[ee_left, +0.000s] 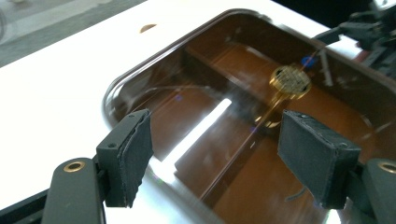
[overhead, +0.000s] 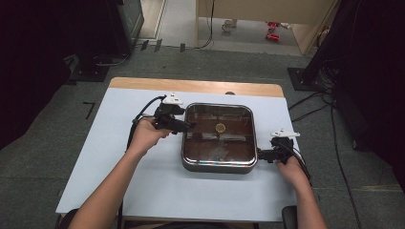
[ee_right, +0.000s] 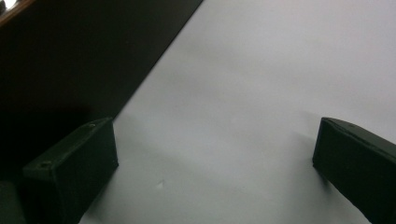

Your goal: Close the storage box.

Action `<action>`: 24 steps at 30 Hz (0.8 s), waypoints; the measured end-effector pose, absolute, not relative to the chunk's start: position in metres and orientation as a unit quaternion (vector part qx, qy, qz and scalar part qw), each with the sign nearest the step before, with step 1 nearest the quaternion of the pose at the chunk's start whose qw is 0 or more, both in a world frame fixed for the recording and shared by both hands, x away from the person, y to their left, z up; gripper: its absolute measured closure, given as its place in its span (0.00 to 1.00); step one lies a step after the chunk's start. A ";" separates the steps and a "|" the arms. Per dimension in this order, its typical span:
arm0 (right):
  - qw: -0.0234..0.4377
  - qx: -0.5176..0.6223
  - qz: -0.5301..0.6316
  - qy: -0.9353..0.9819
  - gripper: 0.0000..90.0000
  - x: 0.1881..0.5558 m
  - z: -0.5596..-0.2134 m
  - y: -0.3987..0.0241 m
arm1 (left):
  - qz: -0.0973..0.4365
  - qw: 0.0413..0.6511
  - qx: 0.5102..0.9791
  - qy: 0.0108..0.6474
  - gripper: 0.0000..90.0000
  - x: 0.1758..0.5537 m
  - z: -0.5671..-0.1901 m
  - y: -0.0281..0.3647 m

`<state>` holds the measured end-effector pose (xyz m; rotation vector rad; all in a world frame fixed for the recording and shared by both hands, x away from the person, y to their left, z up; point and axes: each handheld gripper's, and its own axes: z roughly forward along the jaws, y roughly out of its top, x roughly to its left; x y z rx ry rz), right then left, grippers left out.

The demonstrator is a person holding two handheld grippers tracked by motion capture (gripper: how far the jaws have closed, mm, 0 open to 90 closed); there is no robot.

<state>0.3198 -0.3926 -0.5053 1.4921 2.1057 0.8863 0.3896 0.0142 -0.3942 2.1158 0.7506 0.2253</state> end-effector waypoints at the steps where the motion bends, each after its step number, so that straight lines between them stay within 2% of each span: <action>1: 0.205 0.536 0.318 0.755 0.00 0.320 -0.505 -0.393 | 0.093 0.427 0.846 0.306 0.29 0.388 -0.397 0.019; 10: 0.205 0.536 0.318 0.755 0.00 0.320 -0.505 -0.393 | 0.110 0.424 0.828 0.349 0.27 0.372 -0.415 0.057; 24: 0.205 0.535 0.318 0.755 0.00 0.320 -0.505 -0.393 | 0.130 0.399 0.825 0.378 0.26 0.345 -0.445 0.080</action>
